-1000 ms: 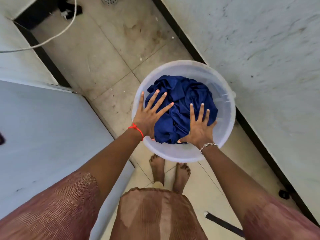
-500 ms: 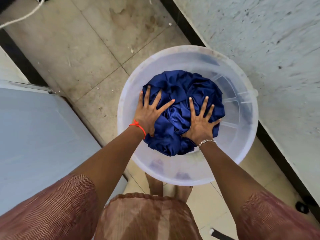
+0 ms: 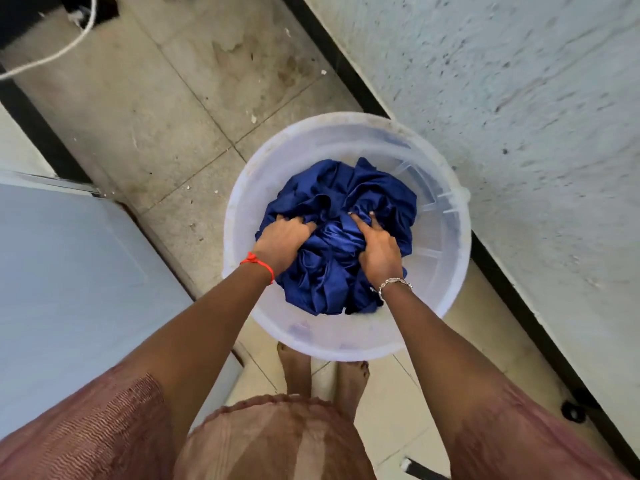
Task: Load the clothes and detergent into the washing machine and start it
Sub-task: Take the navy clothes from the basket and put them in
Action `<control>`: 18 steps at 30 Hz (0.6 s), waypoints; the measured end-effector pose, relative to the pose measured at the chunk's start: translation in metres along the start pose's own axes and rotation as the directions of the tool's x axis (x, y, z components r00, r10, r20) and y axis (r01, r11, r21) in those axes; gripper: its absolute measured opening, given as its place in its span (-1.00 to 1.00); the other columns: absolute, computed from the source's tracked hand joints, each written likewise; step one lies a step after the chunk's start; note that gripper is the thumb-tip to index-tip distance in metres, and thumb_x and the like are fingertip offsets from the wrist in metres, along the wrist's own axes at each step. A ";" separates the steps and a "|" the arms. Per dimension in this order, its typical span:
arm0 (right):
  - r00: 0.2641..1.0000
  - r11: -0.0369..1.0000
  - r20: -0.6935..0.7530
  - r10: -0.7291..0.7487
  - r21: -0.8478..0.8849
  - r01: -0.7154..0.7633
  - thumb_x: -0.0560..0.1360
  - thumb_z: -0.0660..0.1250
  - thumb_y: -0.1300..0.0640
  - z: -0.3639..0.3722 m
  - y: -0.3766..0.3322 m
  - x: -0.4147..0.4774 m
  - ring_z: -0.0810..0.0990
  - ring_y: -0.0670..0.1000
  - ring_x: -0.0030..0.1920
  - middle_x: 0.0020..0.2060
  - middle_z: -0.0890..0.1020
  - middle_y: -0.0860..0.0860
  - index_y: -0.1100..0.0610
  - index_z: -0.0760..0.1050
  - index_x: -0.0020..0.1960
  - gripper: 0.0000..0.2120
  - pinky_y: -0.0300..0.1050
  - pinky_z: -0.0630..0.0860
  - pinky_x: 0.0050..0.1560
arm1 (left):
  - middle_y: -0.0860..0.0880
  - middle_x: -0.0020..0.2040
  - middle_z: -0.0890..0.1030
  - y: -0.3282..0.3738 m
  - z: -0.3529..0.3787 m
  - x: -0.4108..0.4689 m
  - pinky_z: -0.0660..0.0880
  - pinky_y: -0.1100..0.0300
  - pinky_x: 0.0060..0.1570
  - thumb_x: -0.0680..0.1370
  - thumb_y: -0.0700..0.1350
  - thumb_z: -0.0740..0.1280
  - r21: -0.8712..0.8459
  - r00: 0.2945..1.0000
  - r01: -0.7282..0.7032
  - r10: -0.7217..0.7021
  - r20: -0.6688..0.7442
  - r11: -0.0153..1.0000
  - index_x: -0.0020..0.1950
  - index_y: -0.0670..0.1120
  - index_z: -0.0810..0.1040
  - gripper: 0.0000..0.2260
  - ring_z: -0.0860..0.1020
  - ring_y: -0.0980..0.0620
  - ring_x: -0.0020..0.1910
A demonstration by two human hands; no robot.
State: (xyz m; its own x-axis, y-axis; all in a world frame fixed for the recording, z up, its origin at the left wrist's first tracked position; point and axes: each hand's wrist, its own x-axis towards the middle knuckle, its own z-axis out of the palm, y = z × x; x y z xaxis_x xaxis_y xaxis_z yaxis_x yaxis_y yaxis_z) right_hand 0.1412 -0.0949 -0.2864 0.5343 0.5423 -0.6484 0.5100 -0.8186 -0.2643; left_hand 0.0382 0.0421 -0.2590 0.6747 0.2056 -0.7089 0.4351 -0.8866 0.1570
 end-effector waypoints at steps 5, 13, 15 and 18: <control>0.999 0.997 -0.040 -0.025 0.075 0.028 0.41 0.16 0.45 -0.061 -0.013 -0.059 0.52 0.24 0.15 0.43 0.31 0.13 -0.06 0.25 0.44 -0.30 0.03 0.50 0.04 | -0.14 0.29 0.43 0.019 -0.047 -0.070 0.32 0.03 0.22 0.59 -0.27 0.14 0.002 0.998 -0.017 0.017 -0.062 1.000 0.42 -0.08 0.28 -0.60 0.41 -0.18 0.25; 0.977 0.980 -0.201 -0.071 0.168 0.106 0.40 0.17 0.41 -0.184 -0.038 -0.169 0.54 0.24 -0.01 0.08 0.60 0.19 0.06 0.41 0.35 -0.44 0.06 0.46 -0.02 | -0.11 0.32 0.46 0.050 -0.133 -0.185 0.36 0.00 0.17 0.52 -0.33 0.15 -0.253 0.974 -0.015 -0.043 -0.221 0.967 0.39 0.01 0.36 -0.53 0.42 -0.19 0.24; 0.966 0.977 -0.245 -0.087 0.169 0.131 0.40 0.17 0.42 -0.210 -0.045 -0.195 0.54 0.25 -0.02 0.05 0.61 0.20 0.08 0.43 0.34 -0.45 0.05 0.44 -0.02 | -0.10 0.32 0.48 0.060 -0.151 -0.216 0.39 -0.01 0.17 0.49 -0.36 0.15 -0.314 0.960 -0.020 -0.070 -0.273 0.949 0.37 0.01 0.40 -0.51 0.43 -0.20 0.24; 0.950 0.972 -0.290 -0.117 0.165 0.170 0.39 0.17 0.42 -0.249 -0.059 -0.244 0.55 0.25 -0.02 0.04 0.62 0.20 0.10 0.45 0.32 -0.46 0.04 0.45 -0.05 | -0.10 0.29 0.51 0.076 -0.176 -0.269 0.43 -0.04 0.16 0.46 -0.38 0.15 -0.378 0.934 -0.024 -0.114 -0.339 0.925 0.34 0.00 0.44 -0.50 0.46 -0.22 0.20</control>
State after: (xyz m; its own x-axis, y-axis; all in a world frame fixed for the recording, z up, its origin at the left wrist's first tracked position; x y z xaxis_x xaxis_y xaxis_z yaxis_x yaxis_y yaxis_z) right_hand 0.1490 -0.1315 0.0654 0.6434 0.6658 -0.3777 0.4752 -0.7343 -0.4848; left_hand -0.0051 -0.0079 0.0647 0.7825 0.4333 -0.4472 0.6118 -0.6688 0.4224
